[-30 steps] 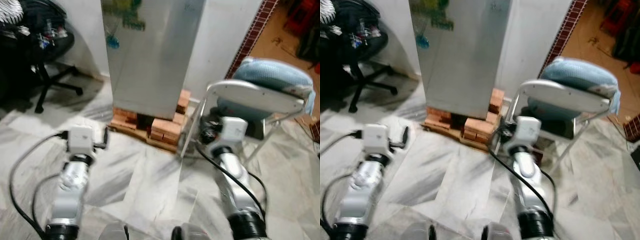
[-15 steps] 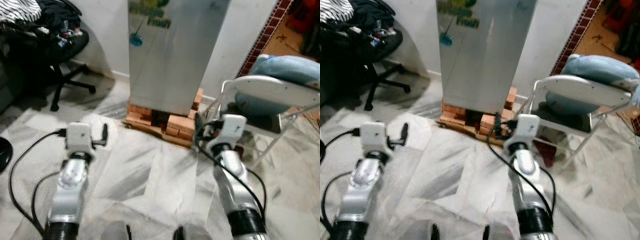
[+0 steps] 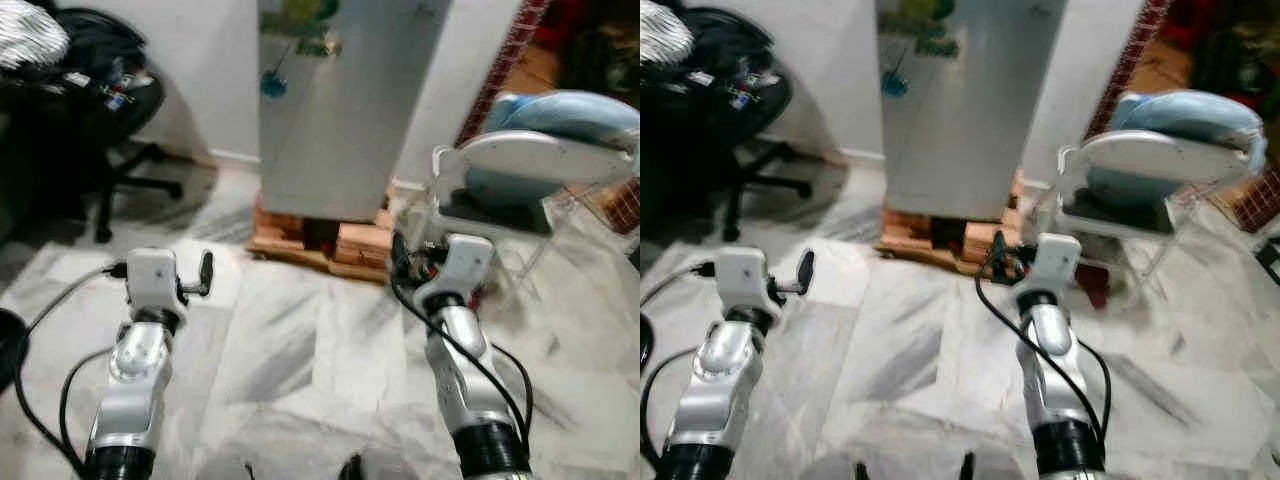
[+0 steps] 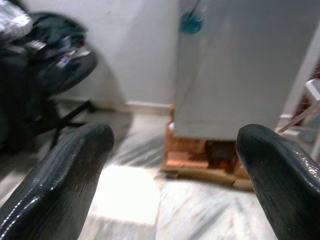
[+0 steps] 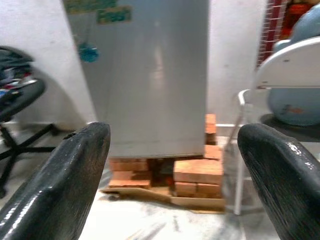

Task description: Restocking fridge

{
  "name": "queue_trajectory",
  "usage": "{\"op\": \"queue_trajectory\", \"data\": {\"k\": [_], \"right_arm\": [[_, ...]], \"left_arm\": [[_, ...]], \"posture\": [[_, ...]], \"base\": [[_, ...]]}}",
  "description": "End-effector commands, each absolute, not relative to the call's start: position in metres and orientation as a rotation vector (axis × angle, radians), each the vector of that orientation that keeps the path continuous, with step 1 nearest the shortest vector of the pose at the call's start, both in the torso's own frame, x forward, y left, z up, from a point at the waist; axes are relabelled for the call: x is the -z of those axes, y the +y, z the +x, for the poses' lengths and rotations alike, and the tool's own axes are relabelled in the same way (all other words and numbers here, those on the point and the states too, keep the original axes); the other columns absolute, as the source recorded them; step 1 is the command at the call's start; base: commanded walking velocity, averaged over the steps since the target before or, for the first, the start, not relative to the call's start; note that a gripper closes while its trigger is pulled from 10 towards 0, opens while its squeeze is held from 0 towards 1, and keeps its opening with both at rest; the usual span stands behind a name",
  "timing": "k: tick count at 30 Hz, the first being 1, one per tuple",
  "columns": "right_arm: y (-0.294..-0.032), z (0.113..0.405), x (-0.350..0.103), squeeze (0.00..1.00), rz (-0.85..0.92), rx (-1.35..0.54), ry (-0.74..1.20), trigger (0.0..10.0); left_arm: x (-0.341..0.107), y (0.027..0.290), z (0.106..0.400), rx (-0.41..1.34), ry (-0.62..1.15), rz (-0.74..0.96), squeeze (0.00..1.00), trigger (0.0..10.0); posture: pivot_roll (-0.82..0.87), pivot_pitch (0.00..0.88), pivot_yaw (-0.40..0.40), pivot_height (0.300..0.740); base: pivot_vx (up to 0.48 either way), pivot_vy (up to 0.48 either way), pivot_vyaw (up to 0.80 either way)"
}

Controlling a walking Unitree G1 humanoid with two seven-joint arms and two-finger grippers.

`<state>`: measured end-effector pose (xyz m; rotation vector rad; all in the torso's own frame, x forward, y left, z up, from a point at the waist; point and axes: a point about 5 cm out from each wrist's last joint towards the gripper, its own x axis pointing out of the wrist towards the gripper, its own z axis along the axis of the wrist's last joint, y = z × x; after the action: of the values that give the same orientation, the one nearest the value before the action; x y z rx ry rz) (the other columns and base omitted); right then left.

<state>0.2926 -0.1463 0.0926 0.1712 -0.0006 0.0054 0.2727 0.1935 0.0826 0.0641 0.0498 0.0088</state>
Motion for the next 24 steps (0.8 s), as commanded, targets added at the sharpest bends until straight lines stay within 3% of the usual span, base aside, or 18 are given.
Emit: {"op": "queue_trajectory", "data": {"k": [1,6,13,14,15,17,24], "right_arm": [[-0.16,0.294,-0.096,1.0,0.152,0.033,-0.014,10.0],[-0.163,0.295,-0.097,1.0,0.144,0.042,-0.022,10.0],[-0.169,0.289,-0.093,0.98,0.138,0.06,-0.015,10.0],[-0.172,0.286,-0.092,0.83,0.133,0.07,-0.014,10.0],[-0.174,0.283,-0.091,0.56,0.129,0.083,-0.016,10.0],[-0.181,0.278,-0.09,0.26,0.12,0.118,-0.015,10.0],[-0.191,0.259,-0.077,0.17,0.101,0.173,0.033,10.0]], "left_arm": [[-0.086,0.181,0.278,0.032,0.031,0.041,0.0,10.0],[-0.087,0.185,0.28,0.031,0.025,0.028,0.0,10.0],[-0.085,0.186,0.273,0.028,0.034,0.032,0.0,10.0],[-0.083,0.187,0.269,0.027,0.041,0.038,0.0,10.0],[-0.081,0.188,0.267,0.024,0.045,0.04,0.0,10.0],[-0.079,0.19,0.264,0.021,0.053,0.045,0.0,10.0],[-0.068,0.195,0.256,0.023,0.096,0.061,0.0,10.0]], "posture": [[0.03,0.079,-0.043,0.74],[0.03,0.078,-0.043,0.74],[0.03,0.079,-0.04,0.74],[0.03,0.077,-0.036,0.74],[0.03,0.076,-0.034,0.74],[0.02,0.072,-0.029,0.74],[0.0,0.042,-0.002,0.74]], "base": [[0.409,0.247,-0.8],[0.412,0.245,-0.79],[0.379,0.296,0.0],[0.379,0.292,0.0],[0.368,0.311,0.0],[0.364,0.315,0.0],[0.361,0.318,-0.18]]}}
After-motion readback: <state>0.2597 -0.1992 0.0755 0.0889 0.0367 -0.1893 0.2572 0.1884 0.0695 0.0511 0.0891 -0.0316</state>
